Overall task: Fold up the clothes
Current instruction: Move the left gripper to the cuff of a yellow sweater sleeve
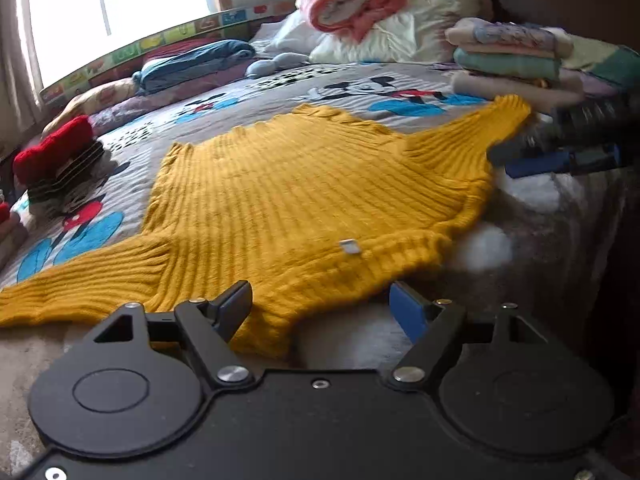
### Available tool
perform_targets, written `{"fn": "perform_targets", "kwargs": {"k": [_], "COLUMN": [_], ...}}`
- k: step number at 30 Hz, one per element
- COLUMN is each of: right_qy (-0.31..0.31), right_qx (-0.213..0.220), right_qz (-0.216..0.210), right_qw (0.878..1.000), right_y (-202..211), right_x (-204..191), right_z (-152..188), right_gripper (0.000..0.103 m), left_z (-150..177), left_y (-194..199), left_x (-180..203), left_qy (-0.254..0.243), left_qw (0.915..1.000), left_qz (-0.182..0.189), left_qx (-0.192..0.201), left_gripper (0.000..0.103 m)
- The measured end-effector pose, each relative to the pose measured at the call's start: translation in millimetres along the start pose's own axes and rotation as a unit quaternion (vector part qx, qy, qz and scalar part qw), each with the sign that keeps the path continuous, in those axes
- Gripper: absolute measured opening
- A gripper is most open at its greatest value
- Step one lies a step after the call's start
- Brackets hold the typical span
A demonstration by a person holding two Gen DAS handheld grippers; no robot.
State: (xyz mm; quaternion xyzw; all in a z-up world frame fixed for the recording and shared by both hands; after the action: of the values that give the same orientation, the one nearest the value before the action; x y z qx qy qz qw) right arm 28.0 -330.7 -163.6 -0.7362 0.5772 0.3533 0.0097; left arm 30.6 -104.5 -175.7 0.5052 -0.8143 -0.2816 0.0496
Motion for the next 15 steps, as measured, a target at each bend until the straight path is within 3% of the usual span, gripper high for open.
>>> {"fn": "perform_targets", "kwargs": {"k": [6, 15], "right_qy": [-0.169, -0.248], "right_qx": [0.043, 0.114], "right_qz": [0.026, 0.025], "right_qw": [0.984, 0.962], "right_y": [12, 22], "right_x": [65, 102], "right_z": [-6, -17], "right_gripper": [0.051, 0.069], "left_z": [-12, -46], "left_y": [-4, -31], "left_x": [23, 67], "left_qy": [-0.031, -0.082], "left_qw": [0.9995, 0.9956], "left_qz": [0.01, 0.045], "left_qx": [0.006, -0.003], "left_gripper": [0.076, 0.076]}}
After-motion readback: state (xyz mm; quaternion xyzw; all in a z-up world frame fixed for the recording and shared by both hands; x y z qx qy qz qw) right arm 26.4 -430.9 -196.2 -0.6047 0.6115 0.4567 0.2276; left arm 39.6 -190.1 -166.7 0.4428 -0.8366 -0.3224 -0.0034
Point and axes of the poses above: each gripper's, at about its wrist camera, not at the fingertips, and y roughly against the way its jaws point, x to its right, z to its underside, the point moved 5 cm from there along -y, roughly the way its jaws point, and after that the axes turned 4 degrees about x, right-handed, at the moved point
